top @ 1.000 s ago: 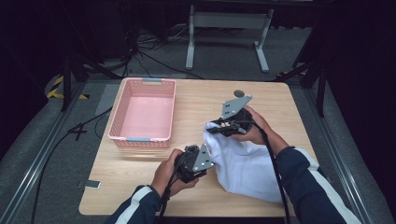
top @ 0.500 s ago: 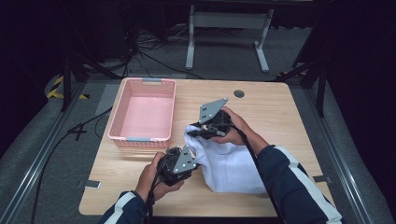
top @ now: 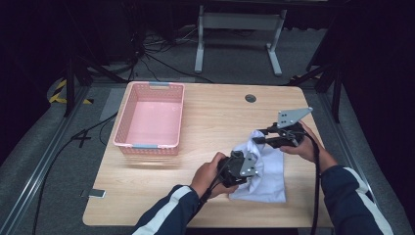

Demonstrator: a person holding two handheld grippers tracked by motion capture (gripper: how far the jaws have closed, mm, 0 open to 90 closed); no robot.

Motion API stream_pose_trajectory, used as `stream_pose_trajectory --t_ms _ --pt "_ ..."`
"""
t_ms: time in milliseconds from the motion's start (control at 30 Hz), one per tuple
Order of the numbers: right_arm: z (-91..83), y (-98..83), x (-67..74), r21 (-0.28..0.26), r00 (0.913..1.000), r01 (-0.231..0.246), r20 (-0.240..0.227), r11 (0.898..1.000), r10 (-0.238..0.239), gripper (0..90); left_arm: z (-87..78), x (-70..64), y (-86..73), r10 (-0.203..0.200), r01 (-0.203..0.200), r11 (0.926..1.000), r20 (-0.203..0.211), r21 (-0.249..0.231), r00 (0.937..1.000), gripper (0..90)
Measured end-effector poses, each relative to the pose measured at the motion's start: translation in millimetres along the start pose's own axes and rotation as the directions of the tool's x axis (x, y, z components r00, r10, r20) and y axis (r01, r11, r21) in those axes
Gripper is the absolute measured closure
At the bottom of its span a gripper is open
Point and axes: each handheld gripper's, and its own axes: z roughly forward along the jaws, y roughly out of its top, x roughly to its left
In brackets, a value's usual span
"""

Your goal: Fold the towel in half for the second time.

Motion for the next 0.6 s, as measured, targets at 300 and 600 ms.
stream_pose_trajectory --t_ms 300,600 --pt "-37.1 -61.2 -2.4 0.055 0.996 -0.072 0.056 0.996 0.069 58.0 20.3 -5.3 3.1 -0.044 0.045 0.9989 0.06 -0.012 0.9972 54.2" --pt "-66.7 -106.1 7.6 0.099 0.9748 -0.175 0.157 0.98 0.158 46.5 -24.3 -7.3 -50.0 -0.184 0.187 0.9818 0.076 -0.032 0.9799 41.3"
